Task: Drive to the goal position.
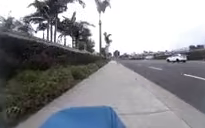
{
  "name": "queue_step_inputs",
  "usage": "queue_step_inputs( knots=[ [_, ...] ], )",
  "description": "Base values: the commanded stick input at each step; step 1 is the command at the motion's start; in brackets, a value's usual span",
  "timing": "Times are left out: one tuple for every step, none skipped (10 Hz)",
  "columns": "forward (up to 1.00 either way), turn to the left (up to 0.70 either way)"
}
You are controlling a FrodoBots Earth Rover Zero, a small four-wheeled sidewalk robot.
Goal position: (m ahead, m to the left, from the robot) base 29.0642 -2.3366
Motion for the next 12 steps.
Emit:
queue_step_inputs(
  knots=[
    [1.0, 0.0],
    [1.0, 0.0],
    [1.0, 0.0],
    [1.0, 0.0],
    [1.0, 0.0],
    [1.0, 0.0],
    [1.0, 0.0],
    [1.0, 0.0],
    [1.0, 0.0],
    [1.0, 0.0],
    [1.0, 0.0],
    [1.0, 0.0]
  ],
)
